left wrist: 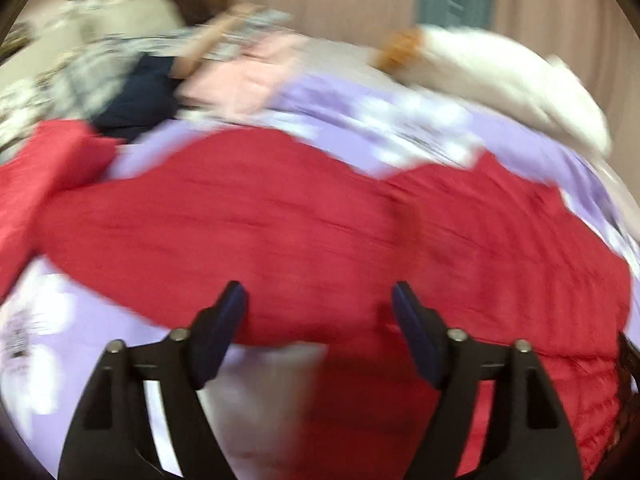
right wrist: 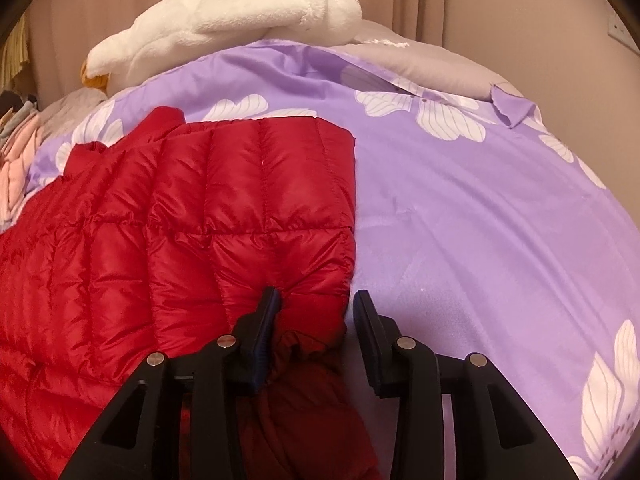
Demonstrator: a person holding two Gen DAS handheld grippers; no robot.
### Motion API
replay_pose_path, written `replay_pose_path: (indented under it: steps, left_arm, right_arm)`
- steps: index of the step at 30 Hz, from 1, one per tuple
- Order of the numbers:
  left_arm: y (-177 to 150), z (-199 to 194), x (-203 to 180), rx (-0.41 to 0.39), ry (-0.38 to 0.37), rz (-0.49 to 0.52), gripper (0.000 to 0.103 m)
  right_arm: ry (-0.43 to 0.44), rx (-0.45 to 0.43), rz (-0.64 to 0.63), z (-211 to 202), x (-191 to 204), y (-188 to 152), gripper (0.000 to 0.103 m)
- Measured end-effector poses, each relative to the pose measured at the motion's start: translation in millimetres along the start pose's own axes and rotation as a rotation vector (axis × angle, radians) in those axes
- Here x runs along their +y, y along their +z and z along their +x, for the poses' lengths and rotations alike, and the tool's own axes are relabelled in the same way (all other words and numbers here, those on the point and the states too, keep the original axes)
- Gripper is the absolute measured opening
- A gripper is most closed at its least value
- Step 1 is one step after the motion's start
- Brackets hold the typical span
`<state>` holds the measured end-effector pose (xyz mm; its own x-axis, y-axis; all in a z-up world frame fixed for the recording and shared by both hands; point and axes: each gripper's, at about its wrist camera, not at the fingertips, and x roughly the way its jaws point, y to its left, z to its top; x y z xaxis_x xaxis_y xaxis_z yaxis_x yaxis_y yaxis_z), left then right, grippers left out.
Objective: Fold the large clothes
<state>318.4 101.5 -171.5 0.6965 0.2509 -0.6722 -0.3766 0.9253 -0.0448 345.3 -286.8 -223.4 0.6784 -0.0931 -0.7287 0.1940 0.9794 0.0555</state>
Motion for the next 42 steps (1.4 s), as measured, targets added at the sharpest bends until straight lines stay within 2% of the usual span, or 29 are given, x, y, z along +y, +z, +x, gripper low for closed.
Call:
replay_pose_path:
  steps: [2,5,7,11,14,16,18,20,21,22,23,25,26,28,30,32,36,39,42]
  left_arm:
    - [5.9,-3.6,54.1,0.005,0.036,-0.13,0.087]
    - [7.1,0.9,142.9,0.041,0.168,-0.359,0.086]
    - [3.7,7.4,190.3,0.062,0.184,-0.473,0.086]
    - [-8.8,31.6,255.5,0.132,0.277,-0.629,0.085]
    - [-14.4,46.4,277.4,0.103,0.251,-0.661,0.085]
    - [-9.8,54.2,275.6,0.063,0.253,-0.614,0.087]
    - [-4.2,64.3,270.7,0.072,0.261,-0.558,0.087]
    - [3.8,75.4,264.3,0.081,0.261,-0.509,0.08]
    - [7.4,79.9,261.2,0.082,0.25,-0.486,0.066]
    - [10.7,83.7,257.5,0.083,0.243,-0.477,0.058]
    - [13.6,86.9,255.1,0.083,0.244,-0.471,0.054]
    - [16.5,92.5,249.1,0.098,0.252,-0.454,0.038]
    - [17.8,93.2,245.4,0.1,0.264,-0.449,0.035]
    - [20.1,92.0,235.8,0.1,0.284,-0.422,0.018]
    - [23.9,87.3,221.0,0.092,0.324,-0.345,0.013]
    - [27.6,82.6,209.7,0.079,0.319,-0.3,0.011]
    - [37.5,60.5,184.3,0.024,0.263,-0.267,0.01]
    - [47.9,39.5,148.6,-0.044,0.267,-0.168,0.01]
    - [55.2,9.9,102.2,-0.109,0.208,-0.068,0.01]
  right_arm:
    - [-0.006,-0.002,0.0,-0.3,0.3,-0.1,0.041]
    - [-0.018,-0.005,0.011,-1.0,-1.8,-1.6,0.047]
    - [-0.012,-0.003,0.025,0.1,-4.9,-1.5,0.05]
    - [-0.005,-0.002,0.031,1.1,-6.3,-1.6,0.051]
    - [-0.009,-0.005,0.028,0.9,-8.0,-1.6,0.051]
    - [-0.008,-0.006,0.032,0.5,-7.7,-1.7,0.052]
    - [-0.015,0.001,0.059,-3.5,-12.0,-3.9,0.06]
    - [-0.008,0.001,0.076,-14.0,-17.4,-8.6,0.062]
    - [0.016,0.005,0.073,-20.8,-21.3,-11.3,0.062]
    - [0.027,0.006,0.074,-25.7,-23.8,-13.7,0.062]
    - [0.03,0.006,0.079,-30.7,-26.4,-16.1,0.062]
    - [0.033,0.005,0.093,-41.0,-32.1,-21.0,0.062]
    - [0.032,0.003,0.094,-45.2,-32.5,-23.0,0.062]
    - [0.011,-0.004,0.072,-54.3,-31.2,-27.0,0.062]
    - [-0.014,-0.027,0.026,-63.2,-25.9,-29.3,0.062]
    - [-0.028,-0.064,-0.023,-74.2,-19.3,-30.1,0.062]
    - [-0.077,-0.124,-0.099,-89.0,-13.0,-30.4,0.062]
    - [-0.079,-0.129,-0.124,-97.9,-15.9,-32.6,0.062]
    - [-0.061,-0.15,-0.1,-109.7,-27.7,-33.0,0.062]
